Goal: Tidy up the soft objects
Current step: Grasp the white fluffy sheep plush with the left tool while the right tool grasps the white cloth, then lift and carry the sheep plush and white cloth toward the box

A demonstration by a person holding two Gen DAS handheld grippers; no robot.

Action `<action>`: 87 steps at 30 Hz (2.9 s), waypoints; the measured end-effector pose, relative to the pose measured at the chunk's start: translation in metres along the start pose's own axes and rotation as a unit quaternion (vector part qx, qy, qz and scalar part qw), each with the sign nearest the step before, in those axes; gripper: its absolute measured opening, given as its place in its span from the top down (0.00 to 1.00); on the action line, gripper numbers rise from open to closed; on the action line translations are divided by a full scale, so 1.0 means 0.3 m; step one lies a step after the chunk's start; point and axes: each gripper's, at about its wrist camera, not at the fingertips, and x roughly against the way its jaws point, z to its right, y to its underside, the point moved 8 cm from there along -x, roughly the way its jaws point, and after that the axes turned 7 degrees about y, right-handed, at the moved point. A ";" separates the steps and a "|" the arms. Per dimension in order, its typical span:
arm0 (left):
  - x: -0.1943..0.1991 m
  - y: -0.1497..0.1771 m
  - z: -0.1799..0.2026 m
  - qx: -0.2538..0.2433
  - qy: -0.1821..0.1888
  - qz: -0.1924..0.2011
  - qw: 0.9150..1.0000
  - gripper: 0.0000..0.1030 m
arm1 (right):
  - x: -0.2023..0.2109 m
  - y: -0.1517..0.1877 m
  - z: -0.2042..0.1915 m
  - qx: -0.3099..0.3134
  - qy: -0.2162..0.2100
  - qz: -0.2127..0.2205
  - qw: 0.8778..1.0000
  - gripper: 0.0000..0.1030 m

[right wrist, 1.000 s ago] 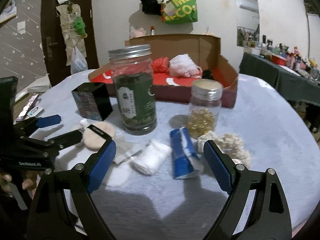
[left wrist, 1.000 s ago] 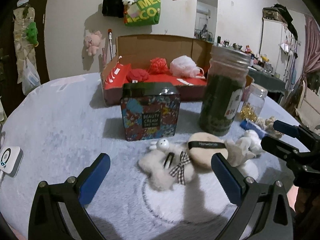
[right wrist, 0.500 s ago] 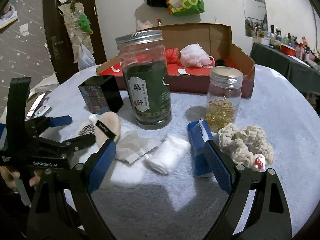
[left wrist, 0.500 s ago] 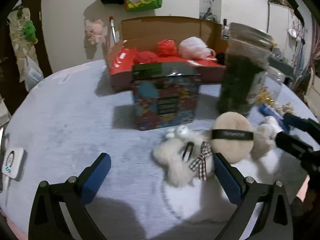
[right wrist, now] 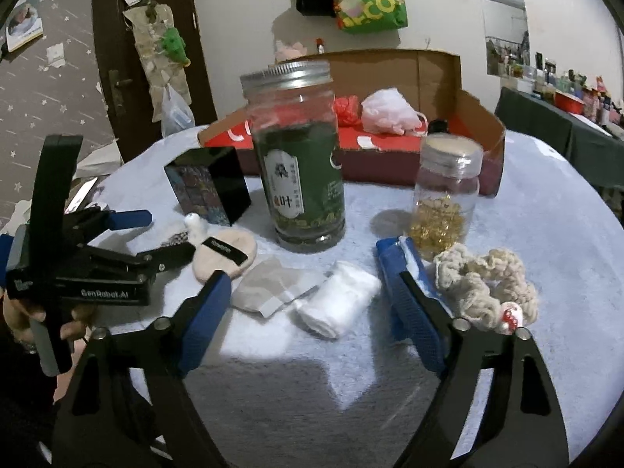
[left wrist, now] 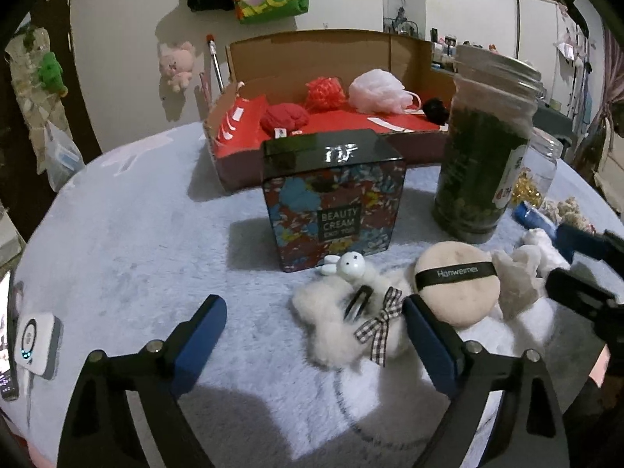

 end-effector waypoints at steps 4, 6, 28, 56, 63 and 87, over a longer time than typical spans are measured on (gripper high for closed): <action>-0.012 0.001 0.007 0.007 0.025 -0.004 1.000 0.24 | -0.034 0.018 0.009 0.004 0.011 -0.013 1.000 0.41; -0.009 0.003 0.016 0.005 0.038 0.000 0.999 0.35 | -0.043 0.025 0.015 0.005 0.011 -0.014 1.000 0.47; 0.143 -0.056 0.167 -0.010 0.135 0.056 0.989 0.47 | 0.052 -0.044 0.011 0.010 -0.026 0.021 0.999 0.80; 0.107 -0.061 0.220 -0.018 0.153 0.047 0.987 0.47 | 0.048 -0.055 0.045 0.004 -0.039 0.020 0.999 0.80; 0.152 -0.039 0.092 -0.005 0.121 0.049 0.991 0.47 | 0.069 -0.047 0.114 -0.007 -0.023 0.015 1.000 0.79; 0.121 -0.081 -0.202 -0.011 0.078 0.040 0.996 0.47 | 0.079 -0.094 0.343 -0.019 0.018 -0.009 1.000 0.79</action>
